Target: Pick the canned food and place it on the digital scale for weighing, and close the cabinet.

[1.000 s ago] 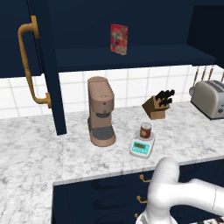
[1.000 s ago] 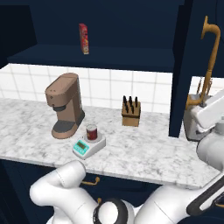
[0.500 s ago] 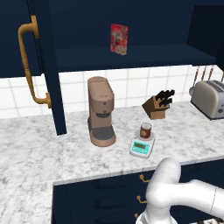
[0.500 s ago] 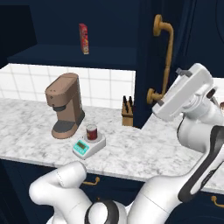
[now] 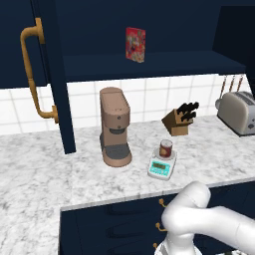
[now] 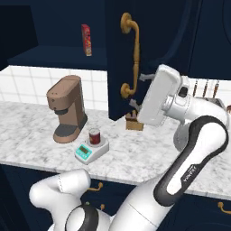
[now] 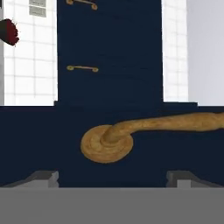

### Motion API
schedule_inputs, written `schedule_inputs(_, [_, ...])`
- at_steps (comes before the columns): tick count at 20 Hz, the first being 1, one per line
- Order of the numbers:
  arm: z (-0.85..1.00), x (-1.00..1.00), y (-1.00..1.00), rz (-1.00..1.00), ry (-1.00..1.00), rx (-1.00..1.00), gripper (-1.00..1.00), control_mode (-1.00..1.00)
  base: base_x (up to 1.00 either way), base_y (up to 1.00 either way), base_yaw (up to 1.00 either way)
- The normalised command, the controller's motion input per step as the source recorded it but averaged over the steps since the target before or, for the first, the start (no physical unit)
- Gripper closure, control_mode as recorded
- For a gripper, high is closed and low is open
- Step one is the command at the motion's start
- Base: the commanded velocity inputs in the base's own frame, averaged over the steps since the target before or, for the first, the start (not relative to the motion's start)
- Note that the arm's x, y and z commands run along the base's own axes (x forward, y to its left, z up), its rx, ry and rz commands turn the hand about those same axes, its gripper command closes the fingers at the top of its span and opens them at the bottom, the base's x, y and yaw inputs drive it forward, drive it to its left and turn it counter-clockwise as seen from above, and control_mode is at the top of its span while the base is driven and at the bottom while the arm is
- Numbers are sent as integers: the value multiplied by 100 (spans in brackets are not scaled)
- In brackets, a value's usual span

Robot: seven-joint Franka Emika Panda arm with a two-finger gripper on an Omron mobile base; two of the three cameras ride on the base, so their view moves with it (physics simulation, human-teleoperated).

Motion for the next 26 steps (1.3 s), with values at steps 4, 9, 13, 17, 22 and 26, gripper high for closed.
schedule_inputs(4, [-6, 70, 100, -55, -3, -12, -100, -100, 0, 0, 0])
schedule_inputs(9, [3, 98, 100, -54, -4, -12, -100, -100, 0, 0, 0])
schedule_inputs(13, [0, 100, 100, -54, 0, -12, -100, -100, 0, 0, 0])
schedule_inputs(17, [0, 100, 67, -47, 0, -9, -100, -100, 0, 0, 0])
schedule_inputs(22, [0, 99, 5, -27, 7, -1, -100, -100, 0, 0, 0])
schedule_inputs(26, [0, 87, 0, -13, 5, 0, -100, -100, 0, 0, 0])
